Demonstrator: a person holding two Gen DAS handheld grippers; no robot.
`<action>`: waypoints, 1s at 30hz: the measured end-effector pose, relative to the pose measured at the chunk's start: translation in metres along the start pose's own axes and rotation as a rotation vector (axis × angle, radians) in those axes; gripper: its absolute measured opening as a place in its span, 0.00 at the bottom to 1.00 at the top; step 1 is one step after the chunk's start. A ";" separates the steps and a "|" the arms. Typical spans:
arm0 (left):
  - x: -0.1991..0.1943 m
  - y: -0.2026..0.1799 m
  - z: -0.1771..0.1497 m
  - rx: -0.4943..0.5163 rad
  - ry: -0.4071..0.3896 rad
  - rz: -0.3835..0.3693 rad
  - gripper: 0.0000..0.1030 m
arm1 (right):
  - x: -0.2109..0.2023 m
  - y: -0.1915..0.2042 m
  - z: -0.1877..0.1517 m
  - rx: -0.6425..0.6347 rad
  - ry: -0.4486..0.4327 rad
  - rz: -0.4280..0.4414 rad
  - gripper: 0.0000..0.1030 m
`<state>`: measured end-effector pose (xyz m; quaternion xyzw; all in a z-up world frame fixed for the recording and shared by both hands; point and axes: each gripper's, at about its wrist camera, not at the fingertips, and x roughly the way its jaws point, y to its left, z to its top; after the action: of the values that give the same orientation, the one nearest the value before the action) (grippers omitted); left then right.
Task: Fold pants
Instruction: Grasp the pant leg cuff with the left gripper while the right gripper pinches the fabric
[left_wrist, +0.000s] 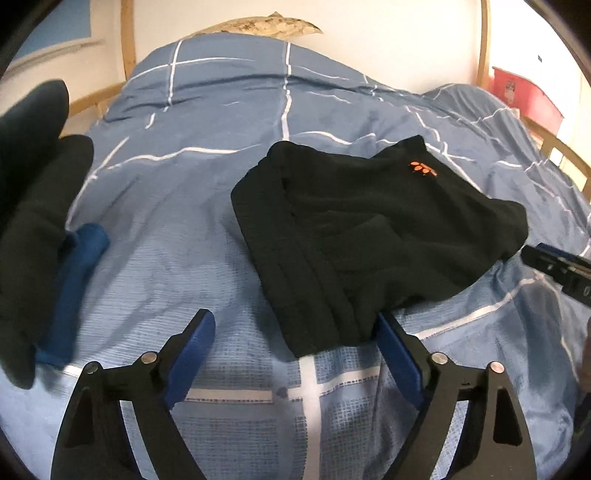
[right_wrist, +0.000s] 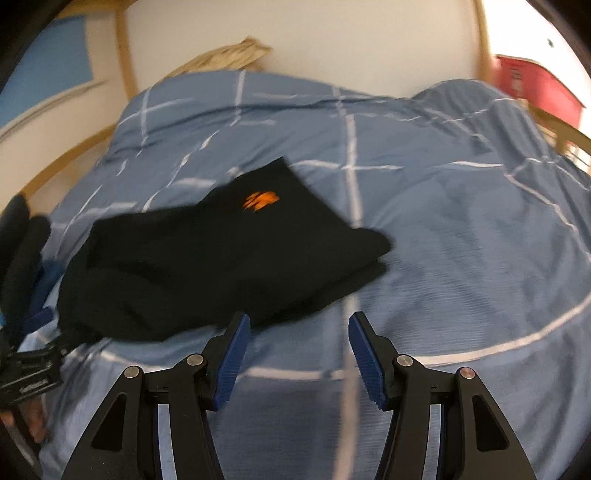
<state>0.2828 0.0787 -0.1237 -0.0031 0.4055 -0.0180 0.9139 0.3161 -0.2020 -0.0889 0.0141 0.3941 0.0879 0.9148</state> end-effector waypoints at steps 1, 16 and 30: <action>0.001 0.000 0.000 -0.002 -0.002 -0.013 0.82 | 0.000 0.004 -0.001 -0.015 0.002 0.005 0.55; 0.002 -0.012 0.048 0.095 -0.071 0.005 0.33 | 0.005 0.000 -0.005 -0.001 0.034 0.031 0.55; 0.044 -0.004 0.077 0.074 -0.138 0.058 0.32 | 0.030 0.017 -0.001 -0.039 -0.003 0.145 0.55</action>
<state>0.3697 0.0725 -0.1047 0.0414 0.3405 -0.0064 0.9393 0.3332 -0.1805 -0.1098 0.0251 0.3890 0.1617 0.9066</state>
